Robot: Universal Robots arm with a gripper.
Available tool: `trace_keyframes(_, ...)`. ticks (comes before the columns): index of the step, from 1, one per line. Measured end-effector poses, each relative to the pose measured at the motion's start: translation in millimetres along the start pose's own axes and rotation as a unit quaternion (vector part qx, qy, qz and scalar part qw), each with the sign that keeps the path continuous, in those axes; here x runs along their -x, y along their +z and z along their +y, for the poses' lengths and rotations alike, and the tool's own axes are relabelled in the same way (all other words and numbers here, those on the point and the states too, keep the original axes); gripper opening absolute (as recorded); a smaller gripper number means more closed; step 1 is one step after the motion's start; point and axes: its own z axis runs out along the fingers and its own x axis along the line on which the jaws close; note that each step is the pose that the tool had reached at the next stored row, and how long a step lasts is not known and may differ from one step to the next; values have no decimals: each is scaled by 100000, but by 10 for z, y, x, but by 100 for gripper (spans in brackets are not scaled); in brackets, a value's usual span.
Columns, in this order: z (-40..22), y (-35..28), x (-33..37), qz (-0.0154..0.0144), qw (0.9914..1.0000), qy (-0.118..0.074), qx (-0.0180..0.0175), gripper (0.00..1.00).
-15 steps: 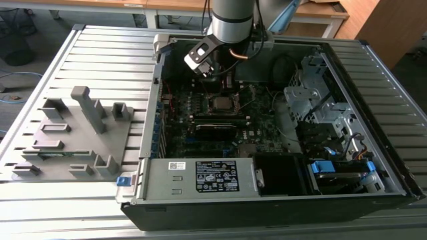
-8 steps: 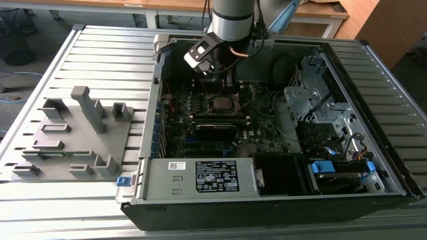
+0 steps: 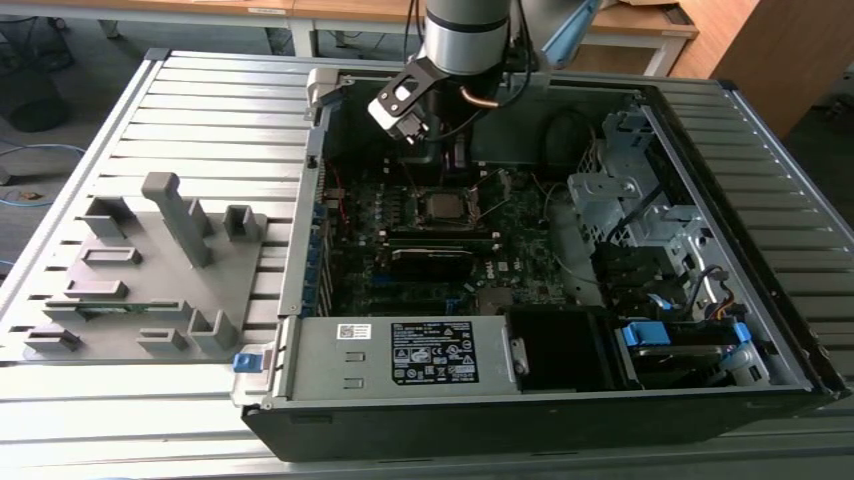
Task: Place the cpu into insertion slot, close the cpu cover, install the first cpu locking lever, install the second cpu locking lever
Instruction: 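Close the cpu cover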
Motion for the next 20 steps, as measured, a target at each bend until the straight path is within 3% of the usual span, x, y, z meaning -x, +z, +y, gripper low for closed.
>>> trace_keyframes(20,3,-50,-1,-1,100000,0,0,11)
